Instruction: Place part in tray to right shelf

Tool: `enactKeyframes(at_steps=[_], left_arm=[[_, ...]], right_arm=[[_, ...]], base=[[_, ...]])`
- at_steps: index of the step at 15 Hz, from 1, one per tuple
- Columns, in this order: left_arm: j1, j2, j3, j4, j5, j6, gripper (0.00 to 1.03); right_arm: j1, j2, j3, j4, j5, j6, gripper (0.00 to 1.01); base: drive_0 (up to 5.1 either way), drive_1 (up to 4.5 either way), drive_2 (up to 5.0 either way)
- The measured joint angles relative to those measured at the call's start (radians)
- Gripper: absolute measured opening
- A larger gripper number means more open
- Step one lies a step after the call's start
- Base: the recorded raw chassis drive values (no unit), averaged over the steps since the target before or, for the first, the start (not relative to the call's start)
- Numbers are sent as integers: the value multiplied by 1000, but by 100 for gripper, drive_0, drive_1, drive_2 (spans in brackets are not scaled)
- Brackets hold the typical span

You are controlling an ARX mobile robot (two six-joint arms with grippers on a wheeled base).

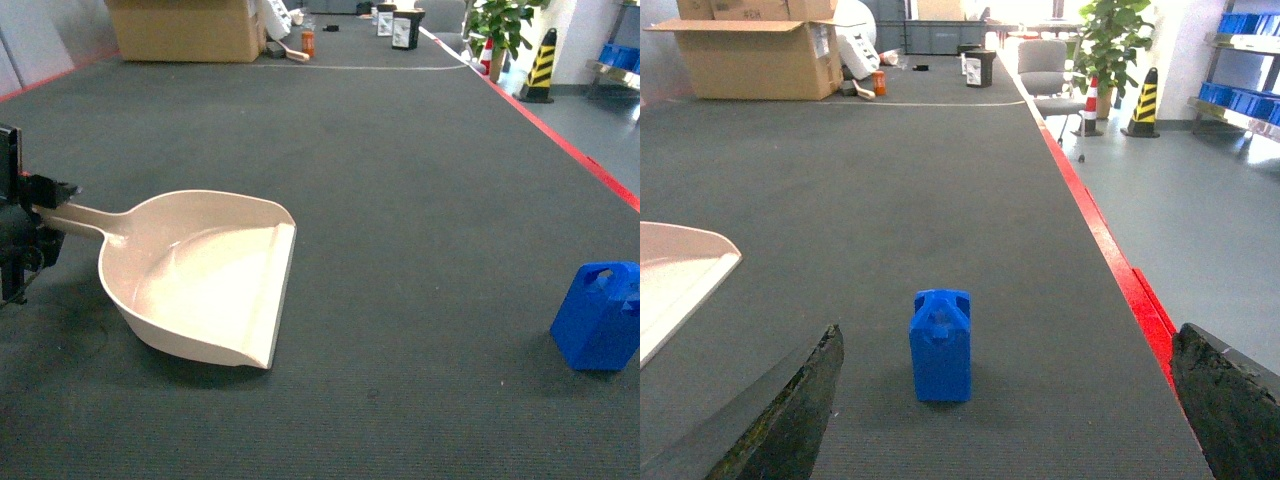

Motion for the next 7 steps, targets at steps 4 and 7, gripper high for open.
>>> enactKeyframes(at_steps=[4, 7], left_arm=[[-24, -62, -68, 68, 24, -16, 15], [-104, -203, -118, 95, 43, -36, 15]], right_arm=[[0, 0, 0, 0, 0, 0, 98], [0, 0, 0, 0, 0, 0, 98]], base=[[0, 0, 0], [0, 0, 0]])
